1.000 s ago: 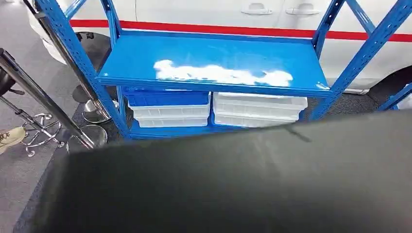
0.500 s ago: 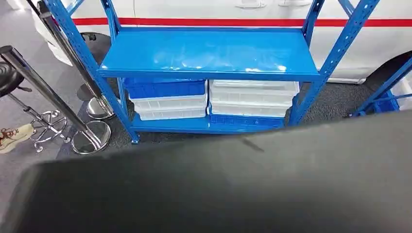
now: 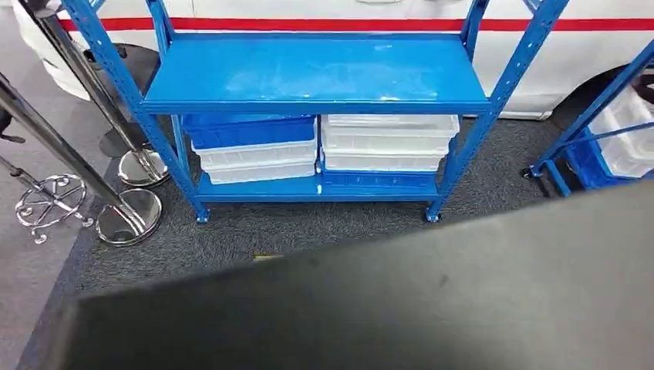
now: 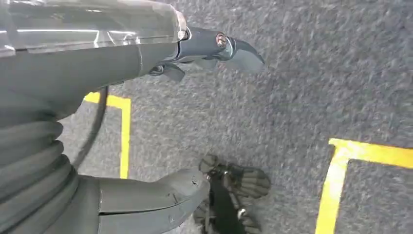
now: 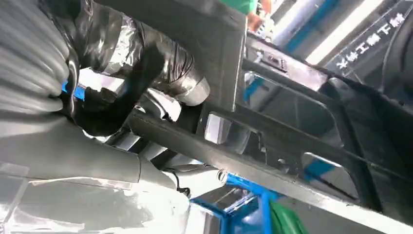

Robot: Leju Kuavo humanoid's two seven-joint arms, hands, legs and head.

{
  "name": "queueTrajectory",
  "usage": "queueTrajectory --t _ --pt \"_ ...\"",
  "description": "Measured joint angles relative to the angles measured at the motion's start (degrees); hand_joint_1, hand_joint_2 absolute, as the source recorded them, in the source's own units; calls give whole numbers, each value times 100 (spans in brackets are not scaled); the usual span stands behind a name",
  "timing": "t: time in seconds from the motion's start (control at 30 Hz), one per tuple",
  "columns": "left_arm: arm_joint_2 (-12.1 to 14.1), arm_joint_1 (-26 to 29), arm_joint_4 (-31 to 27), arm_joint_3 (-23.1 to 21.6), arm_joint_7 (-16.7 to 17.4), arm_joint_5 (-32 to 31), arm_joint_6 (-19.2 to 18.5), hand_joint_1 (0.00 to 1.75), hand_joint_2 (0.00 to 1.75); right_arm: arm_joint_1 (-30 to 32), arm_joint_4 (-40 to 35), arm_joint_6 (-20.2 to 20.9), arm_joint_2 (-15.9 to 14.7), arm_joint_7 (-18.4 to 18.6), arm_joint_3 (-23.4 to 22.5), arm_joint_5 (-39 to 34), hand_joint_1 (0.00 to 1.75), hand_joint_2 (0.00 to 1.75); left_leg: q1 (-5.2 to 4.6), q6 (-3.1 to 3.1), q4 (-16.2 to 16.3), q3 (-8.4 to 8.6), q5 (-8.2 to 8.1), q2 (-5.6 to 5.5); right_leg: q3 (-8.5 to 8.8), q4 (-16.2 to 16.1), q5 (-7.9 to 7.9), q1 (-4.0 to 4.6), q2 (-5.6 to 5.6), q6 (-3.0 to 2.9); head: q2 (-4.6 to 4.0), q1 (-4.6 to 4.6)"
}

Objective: Take the parts from the cabinet and place them on the table.

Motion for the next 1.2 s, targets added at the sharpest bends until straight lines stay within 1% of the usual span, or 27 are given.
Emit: queueTrajectory --t 0.03,0.07,0.1,0.17,0.2,0.23,0.27,0.37,0.4,0.43,0.47,0.53,0.57,0.6,0.63,0.7,0.73,0.77,0.87,0.9,0.93,0.97,1.0,1.07,1.1,1.13,1.2 --pt "2 1 0 31 -9 7 20 0 175 1 2 54 -2 -2 -68 -17 175 175 -9 11 4 -21 8 65 -210 437 -161 -9 -2 18 0 0" --pt "4 -1 0 46 -13 7 26 0 175 2 4 92 -11 -4 -98 -20 175 175 -16 14 18 -41 11 126 -332 693 -197 -21 -4 32 0 -2" --pt "7 -3 0 57 -39 2 61 0 175 6 7 137 -20 -7 -111 -13 175 175 -20 14 33 -49 11 188 -305 658 -88 -33 -15 40 0 0" --pt "7 -21 0 83 -157 -26 220 0 175 8 5 179 -20 -7 -144 54 175 175 -22 2 56 -45 0 290 88 -89 392 -36 -100 29 0 -2" --pt "7 -32 -2 92 -238 -26 280 0 175 8 6 183 -20 -9 -172 94 175 175 -25 -8 64 -32 -6 335 382 -659 654 -27 -255 0 0 0" --pt "7 -36 -2 100 -289 -26 311 0 175 8 4 181 -22 -9 -188 116 175 175 -40 -23 64 -24 -12 381 515 -978 642 7 -538 -36 0 -2" --pt "9 -35 -2 135 -360 -26 352 0 175 8 4 168 -28 -11 -203 162 175 175 -80 -62 98 -37 -25 412 531 -1085 652 73 -587 -81 0 -2" --pt "35 -48 -2 192 -422 -26 400 0 175 107 0 80 -37 -26 -258 243 175 175 -89 -140 44 -3 7 609 467 -1078 707 60 -391 -170 0 -2" --pt "48 -60 -4 197 -422 -31 422 0 175 136 -7 48 -39 -26 -273 265 175 175 -81 -192 79 -30 -43 575 469 -1115 760 18 -332 -237 0 -4" --pt "50 -66 -4 208 -420 -39 428 0 175 158 -22 -18 -39 -33 -282 319 175 175 -53 -239 228 -84 -202 286 439 -1115 785 7 -281 -267 0 -2" --pt "50 -57 -4 223 -413 -42 437 0 175 178 -24 -57 -39 -33 -282 365 175 175 -37 -255 588 -220 -469 79 402 -1113 811 5 -221 -302 0 -4" --pt "63 -26 -4 247 -400 -46 463 0 175 240 -24 -101 -39 -33 -282 420 175 175 -32 -282 1548 -615 -956 -39 336 -1111 856 11 -85 -323 0 -4" --pt "63 -13 -4 262 -398 -48 465 0 175 276 -24 -103 -39 -26 -282 426 175 175 -31 -286 1859 -739 -1049 -42 309 -1104 879 13 -5 -319 0 -4" --pt "61 -11 -4 275 -398 -48 468 0 175 302 -24 -103 -39 -26 -282 426 175 175 -31 -279 1902 -742 -998 -44 290 -1096 895 12 74 -306 0 -4" --pt "61 -15 -2 282 -398 -63 468 0 175 315 -24 -103 -39 -26 -282 429 175 175 -30 -264 1621 -588 -791 -50 288 -1094 909 10 153 -291 0 -4" --pt "66 -20 -4 299 -400 -79 468 0 175 322 -26 -103 -39 -26 -282 431 175 175 -30 -213 571 -25 -259 -172 315 -1095 929 5 296 -260 0 -4" --pt "74 -19 -4 310 -400 -79 470 0 175 325 -26 -103 -39 -26 -282 431 175 175 -30 -168 121 196 -127 -448 316 -1097 943 -16 352 -239 0 -4" --pt "85 -25 -2 317 -400 -81 470 0 175 320 -26 -103 -39 -26 -282 431 175 175 -26 -140 -62 258 -183 -629 287 -1073 951 24 413 -204 0 -2" --pt "98 -37 -4 321 -400 -81 485 0 175 354 -30 -105 -39 -26 -282 435 175 175 -78 -69 -62 235 -144 -442 227 -1141 1058 -45 621 -56 0 -2" --pt "92 -49 -4 323 -400 -81 485 0 175 355 -39 -103 -41 -26 -282 435 175 175 0 -20 -140 244 -64 -363 198 -1121 1082 -10 658 -10 0 -4" --pt "92 -71 -4 323 -398 -81 485 0 175 378 -48 -105 -42 -31 -286 435 175 175 -5 14 -160 239 -25 -264 122 -1002 972 -11 412 -31 0 0" --pt "92 -65 -4 323 -402 -81 485 0 175 365 -55 -105 -44 -31 -288 437 175 175 -6 55 -166 207 -4 -196 -30 -695 710 -4 159 -21 0 4" --pt "90 -42 -4 326 -398 -81 485 0 175 366 -55 -105 -44 -33 -288 435 175 175 -16 57 -161 183 -1 -110 -235 -235 433 -9 37 8 0 7" --pt "92 -6 -4 326 -396 -81 485 0 175 380 -55 -105 -44 -31 -288 435 175 175 -30 57 -154 151 8 61 -580 613 80 -36 -14 59 0 7" --pt "90 -8 -4 326 -396 -81 487 0 175 383 -52 -105 -44 -31 -288 435 175 175 -30 56 -142 138 8 149 -599 715 97 -50 -26 72 0 4" --pt "92 -17 -4 326 -396 -81 487 0 175 385 -52 -105 -50 -31 -288 435 175 175 -30 52 -125 125 5 217 -478 538 224 -55 -46 80 0 5" --pt "88 -35 -4 326 -396 -81 485 0 175 384 -52 -105 -50 -29 -288 435 175 175 -30 27 -108 129 -12 346 136 -478 665 -53 -165 60 0 4"
